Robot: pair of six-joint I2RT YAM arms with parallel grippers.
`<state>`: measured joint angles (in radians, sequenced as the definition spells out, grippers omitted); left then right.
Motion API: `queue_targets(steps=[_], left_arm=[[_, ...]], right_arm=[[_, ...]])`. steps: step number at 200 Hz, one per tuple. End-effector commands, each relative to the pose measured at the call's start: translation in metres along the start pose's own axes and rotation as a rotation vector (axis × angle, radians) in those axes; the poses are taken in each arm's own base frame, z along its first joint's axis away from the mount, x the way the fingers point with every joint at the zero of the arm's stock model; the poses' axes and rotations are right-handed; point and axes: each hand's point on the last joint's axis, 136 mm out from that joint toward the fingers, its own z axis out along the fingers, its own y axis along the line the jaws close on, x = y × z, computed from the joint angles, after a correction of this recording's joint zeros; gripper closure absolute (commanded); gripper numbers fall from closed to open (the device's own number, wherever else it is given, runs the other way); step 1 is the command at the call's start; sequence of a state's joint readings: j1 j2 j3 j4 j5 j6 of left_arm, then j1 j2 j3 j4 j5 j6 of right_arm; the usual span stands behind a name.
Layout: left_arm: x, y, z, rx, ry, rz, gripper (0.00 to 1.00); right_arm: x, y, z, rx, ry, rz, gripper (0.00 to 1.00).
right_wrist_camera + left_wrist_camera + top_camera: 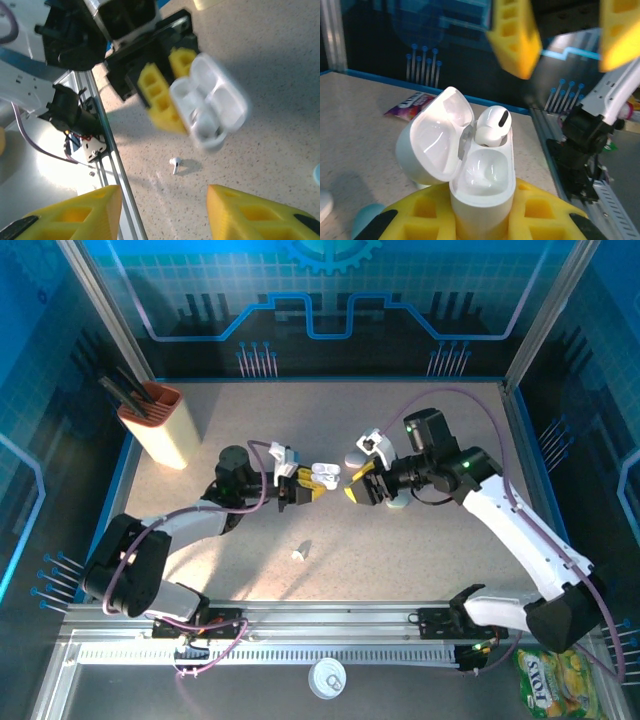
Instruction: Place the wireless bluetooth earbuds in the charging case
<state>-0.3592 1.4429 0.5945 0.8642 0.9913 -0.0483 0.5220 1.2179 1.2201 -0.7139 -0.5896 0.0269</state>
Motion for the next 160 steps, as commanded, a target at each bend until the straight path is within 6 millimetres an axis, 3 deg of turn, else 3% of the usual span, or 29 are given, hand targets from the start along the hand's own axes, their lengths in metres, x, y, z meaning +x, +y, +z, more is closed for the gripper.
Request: queue_targets(steps=[1,39,67,92,122,160], left_arm=[[-0.006,0.01,-0.013,-0.04,-0.048,0.036,0.86],[-0.008,0.039,-0.04,-0.205,-0.066,0.07,0.86],[-0.009,0.07,-0.068,-0.376,-0.091,0.071,0.86],[-0.019,0.086,-0.094,-0.516,-0.14,0.062,0.86],[-0.03,0.094,-0.114,-0.627,-0.166,0.06,0.86],[-0.034,0.098,-0.127,-0.677,-0.183,0.039,0.86]], right_arm=[[0.009,0.002,0.013,0.007,-0.003,0.067,0.52],[0.025,-0.011,0.045,0.087,0.0,0.143,0.51],[0.046,-0.031,0.085,0.146,0.047,0.351,0.51],[0.068,-0.031,0.125,0.182,0.143,0.397,0.51],[0.092,-0.029,0.166,0.221,0.275,0.42,0.51],[0.121,-0.022,0.202,0.293,0.442,0.394,0.56]])
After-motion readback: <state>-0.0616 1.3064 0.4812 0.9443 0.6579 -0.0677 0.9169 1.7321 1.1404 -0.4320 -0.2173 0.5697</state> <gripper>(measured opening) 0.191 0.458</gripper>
